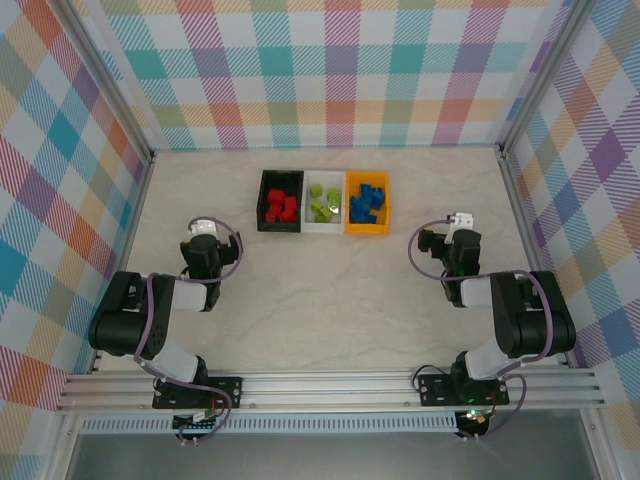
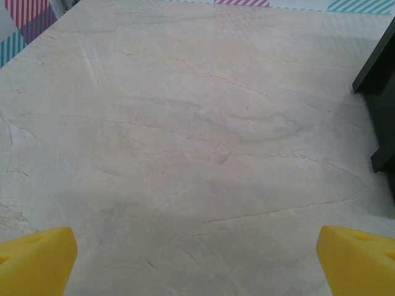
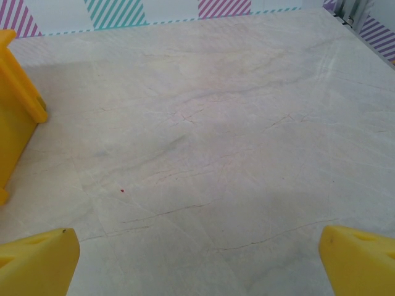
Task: Sort the legos into containers by color
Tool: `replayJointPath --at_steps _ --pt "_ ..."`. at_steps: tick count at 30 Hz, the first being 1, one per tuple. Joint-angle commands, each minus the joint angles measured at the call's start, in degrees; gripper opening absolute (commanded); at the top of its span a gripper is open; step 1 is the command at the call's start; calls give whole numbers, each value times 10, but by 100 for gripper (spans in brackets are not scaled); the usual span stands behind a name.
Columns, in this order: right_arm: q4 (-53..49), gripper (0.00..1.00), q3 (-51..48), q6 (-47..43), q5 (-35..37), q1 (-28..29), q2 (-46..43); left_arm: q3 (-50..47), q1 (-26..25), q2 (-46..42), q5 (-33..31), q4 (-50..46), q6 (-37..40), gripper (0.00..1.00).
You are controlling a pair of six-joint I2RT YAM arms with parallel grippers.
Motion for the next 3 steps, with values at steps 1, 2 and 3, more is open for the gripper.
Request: replayJointPath --at_steps 1,2,3 --pt "26 100 -2 -3 -9 -3 -1 4 3 3 3 14 -4 100" --pt "26 100 -2 -2 -9 -4 -1 3 3 2 3 14 -4 100" --pt "26 100 -2 -2 -9 -3 -1 4 3 2 3 16 -4 100"
